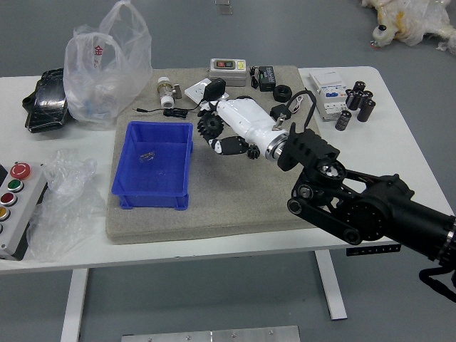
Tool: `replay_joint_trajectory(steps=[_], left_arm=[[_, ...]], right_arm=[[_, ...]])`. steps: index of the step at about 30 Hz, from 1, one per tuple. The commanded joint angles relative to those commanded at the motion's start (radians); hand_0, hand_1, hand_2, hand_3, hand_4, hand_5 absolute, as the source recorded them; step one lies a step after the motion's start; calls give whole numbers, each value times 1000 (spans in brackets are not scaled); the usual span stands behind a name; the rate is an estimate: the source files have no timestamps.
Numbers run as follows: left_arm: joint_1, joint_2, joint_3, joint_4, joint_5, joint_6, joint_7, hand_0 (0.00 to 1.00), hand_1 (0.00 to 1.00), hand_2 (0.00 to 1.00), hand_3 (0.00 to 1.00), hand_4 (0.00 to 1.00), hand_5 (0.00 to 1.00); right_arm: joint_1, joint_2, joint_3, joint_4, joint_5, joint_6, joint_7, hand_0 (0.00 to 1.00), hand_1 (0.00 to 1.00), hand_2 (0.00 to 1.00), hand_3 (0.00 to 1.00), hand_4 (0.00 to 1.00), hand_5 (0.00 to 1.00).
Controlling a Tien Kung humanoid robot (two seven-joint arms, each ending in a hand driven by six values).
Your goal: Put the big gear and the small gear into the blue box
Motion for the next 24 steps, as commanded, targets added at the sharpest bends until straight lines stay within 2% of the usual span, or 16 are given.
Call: replay_joint_trajectory(steps=[4, 5, 8, 10, 11, 16, 17, 22, 23, 24], left_arm=[[1, 3, -4, -1, 5, -2, 5, 717, 669, 661, 805, 728, 436], [1, 3, -4, -1, 6, -3, 5, 717, 669, 661, 805, 728, 436], [0, 4, -6, -2, 9, -3, 8, 717, 669, 661, 805, 728, 436], [0, 3, -7, -2, 10, -4, 9, 717, 669, 661, 805, 728, 436], [0, 3, -8, -2, 11, -4, 9, 717, 669, 661, 804, 728, 437], [-1, 4, -9, -2, 14, -5, 9, 717, 669, 661, 804, 728, 437], [-1, 4, -9, -2, 14, -5, 9, 717, 669, 660, 805, 728, 437], [-3, 3, -8, -2, 16, -6, 8, 717, 669, 660, 805, 728, 437], [-3, 3, -8, -2, 16, -6, 8, 717, 669, 660, 804, 728, 437], [-4, 3, -8, -2, 16, -6, 7, 717, 669, 660, 804, 728, 437]], right_arm=[[47, 47, -67, 9, -9, 23, -4, 364, 531, 337, 384, 33, 2], [55, 56, -79, 5, -11, 27, -4, 382, 548, 438, 432, 102, 2], [72, 79, -107, -12, -20, 33, -4, 382, 548, 438, 432, 102, 2], [77, 89, -119, -21, -24, 34, -3, 382, 548, 438, 432, 102, 2], [79, 93, -125, -25, -25, 34, -3, 396, 569, 531, 512, 148, 2], [74, 107, -148, -45, -16, 30, 9, 396, 569, 531, 512, 148, 2], [72, 108, -151, -48, -14, 29, 11, 439, 647, 634, 628, 193, 182], [67, 113, -163, -62, -12, 43, 4, 439, 647, 634, 628, 193, 182], [66, 113, -166, -66, -12, 48, 0, 484, 747, 779, 723, 392, 156], [65, 113, -169, -70, -12, 54, -6, 484, 747, 779, 723, 392, 156]])
